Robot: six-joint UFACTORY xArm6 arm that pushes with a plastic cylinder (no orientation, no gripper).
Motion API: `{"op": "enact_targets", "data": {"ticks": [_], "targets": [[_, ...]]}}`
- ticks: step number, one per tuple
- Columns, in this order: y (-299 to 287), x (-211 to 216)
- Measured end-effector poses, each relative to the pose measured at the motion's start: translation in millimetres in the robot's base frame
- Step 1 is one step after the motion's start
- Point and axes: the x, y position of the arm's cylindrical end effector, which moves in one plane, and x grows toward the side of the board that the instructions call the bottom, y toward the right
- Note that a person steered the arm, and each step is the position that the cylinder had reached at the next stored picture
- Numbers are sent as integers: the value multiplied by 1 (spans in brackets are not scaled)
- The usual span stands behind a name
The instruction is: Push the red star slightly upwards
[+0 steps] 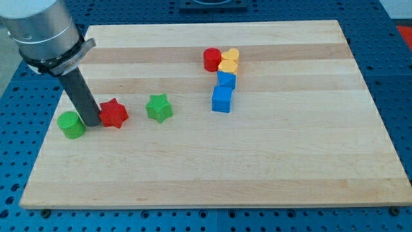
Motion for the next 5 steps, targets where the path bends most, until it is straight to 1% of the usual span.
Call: {"op": "enact_targets", "data": {"ticks": [1, 3, 5], "targets": [[5, 10], [43, 9], [45, -54]]}}
